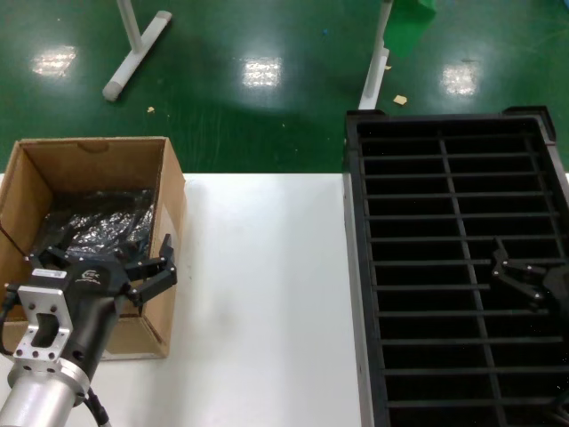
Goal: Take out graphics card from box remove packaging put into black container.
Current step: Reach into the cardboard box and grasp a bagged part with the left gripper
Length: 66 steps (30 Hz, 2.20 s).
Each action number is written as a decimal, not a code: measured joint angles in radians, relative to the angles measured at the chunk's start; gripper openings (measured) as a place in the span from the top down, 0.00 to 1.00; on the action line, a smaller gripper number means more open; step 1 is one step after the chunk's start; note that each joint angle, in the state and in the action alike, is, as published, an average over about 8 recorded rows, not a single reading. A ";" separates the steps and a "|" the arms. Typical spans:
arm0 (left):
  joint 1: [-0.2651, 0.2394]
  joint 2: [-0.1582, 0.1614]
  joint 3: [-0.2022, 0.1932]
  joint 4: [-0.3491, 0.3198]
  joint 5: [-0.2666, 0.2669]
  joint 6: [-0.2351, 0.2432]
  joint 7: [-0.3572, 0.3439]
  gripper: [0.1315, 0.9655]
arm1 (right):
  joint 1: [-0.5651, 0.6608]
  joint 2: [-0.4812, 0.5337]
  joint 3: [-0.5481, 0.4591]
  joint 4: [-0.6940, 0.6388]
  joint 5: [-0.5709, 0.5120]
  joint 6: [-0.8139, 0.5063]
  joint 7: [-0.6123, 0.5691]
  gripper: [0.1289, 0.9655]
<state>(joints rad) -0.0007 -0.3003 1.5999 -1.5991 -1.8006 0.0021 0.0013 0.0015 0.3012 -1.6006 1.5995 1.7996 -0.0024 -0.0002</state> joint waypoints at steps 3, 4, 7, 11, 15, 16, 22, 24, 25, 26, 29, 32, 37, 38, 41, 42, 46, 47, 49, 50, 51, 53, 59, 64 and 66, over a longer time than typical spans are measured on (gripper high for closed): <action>0.000 0.000 0.000 0.000 0.000 0.000 0.000 0.00 | 0.000 0.000 0.000 0.000 0.000 0.000 0.000 0.00; 0.000 0.000 0.000 0.000 0.000 0.000 0.000 0.00 | 0.000 0.000 0.000 0.000 0.000 0.000 0.000 0.00; 0.000 0.000 0.000 0.000 0.000 0.000 0.000 0.00 | 0.000 0.000 0.000 0.000 0.000 0.000 0.000 0.00; 0.000 0.000 0.000 0.000 0.000 0.000 0.000 0.00 | 0.000 0.000 0.000 0.000 0.000 0.000 0.000 0.00; 0.000 0.000 0.000 0.000 0.000 0.000 0.000 0.00 | 0.000 0.000 0.000 0.000 0.000 0.000 0.000 0.00; 0.000 0.000 0.000 0.000 0.000 0.000 0.000 0.00 | 0.000 0.000 0.000 0.000 0.000 0.000 0.000 0.00; 0.003 0.002 -0.011 -0.005 0.004 0.007 0.007 0.00 | 0.000 0.000 0.000 0.000 0.000 0.000 0.000 0.00; 0.007 0.004 -0.023 -0.010 0.007 0.017 0.014 0.00 | 0.000 0.000 0.000 0.000 0.000 0.000 0.000 0.00; 0.009 0.004 -0.031 -0.013 0.009 0.023 0.019 0.00 | 0.000 0.000 0.000 0.000 0.000 0.000 0.000 0.00; 0.011 0.004 -0.039 -0.016 0.010 0.030 0.024 0.00 | 0.000 0.000 0.000 0.000 0.000 0.000 0.000 0.00; 0.017 -0.005 -0.066 -0.022 0.011 0.058 0.043 0.00 | 0.000 0.000 0.000 0.000 0.000 0.000 0.000 0.00; 0.017 -0.025 -0.095 -0.021 0.011 0.097 0.076 0.00 | 0.000 0.000 0.000 0.000 0.000 0.000 0.000 0.00; -0.012 -0.078 -0.138 0.007 0.014 0.185 0.178 0.00 | 0.000 0.000 0.000 0.000 0.000 0.000 0.000 0.00; -0.022 -0.091 -0.144 0.018 0.015 0.205 0.205 0.00 | 0.000 0.000 0.000 0.000 0.000 0.000 0.000 0.00; -0.061 -0.128 -0.155 0.059 0.021 0.259 0.293 0.00 | 0.000 0.000 0.000 0.000 0.000 0.000 0.000 0.00; -0.077 -0.139 -0.156 0.076 0.022 0.278 0.325 0.00 | 0.000 0.000 0.000 0.000 0.000 0.000 0.000 0.00; -0.151 -0.173 -0.155 0.159 0.029 0.345 0.461 0.00 | 0.000 0.000 0.000 0.000 0.000 0.000 0.000 0.00; -0.172 -0.179 -0.154 0.184 0.032 0.362 0.498 0.00 | 0.000 0.000 0.000 0.000 0.000 0.000 0.000 0.00; -0.217 -0.190 -0.148 0.237 0.040 0.396 0.575 0.00 | 0.000 0.000 0.000 0.000 0.000 0.000 0.000 0.00; -0.242 -0.197 -0.141 0.266 0.046 0.414 0.615 0.00 | 0.000 0.000 0.000 0.000 0.000 0.000 0.000 0.00; -0.267 -0.205 -0.131 0.297 0.053 0.432 0.654 0.00 | 0.000 0.000 0.000 0.000 0.000 0.000 0.000 0.00; -0.320 -0.224 -0.103 0.361 0.073 0.470 0.726 0.00 | 0.000 0.000 0.000 0.000 0.000 0.000 0.000 0.00; -0.479 -0.298 0.030 0.540 0.154 0.583 0.859 0.00 | 0.000 0.000 0.000 0.000 0.000 0.000 0.000 0.00; -0.587 -0.338 0.122 0.638 0.216 0.642 0.902 0.00 | 0.000 0.000 0.000 0.000 0.000 0.000 0.000 0.00; -0.623 -0.345 0.147 0.669 0.231 0.653 0.919 0.00 | 0.000 0.000 0.000 0.000 0.000 0.000 0.000 0.00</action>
<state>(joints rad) -0.6238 -0.6458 1.7466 -0.9304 -1.5692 0.6552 0.9200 0.0016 0.3012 -1.6007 1.5995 1.7996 -0.0023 -0.0001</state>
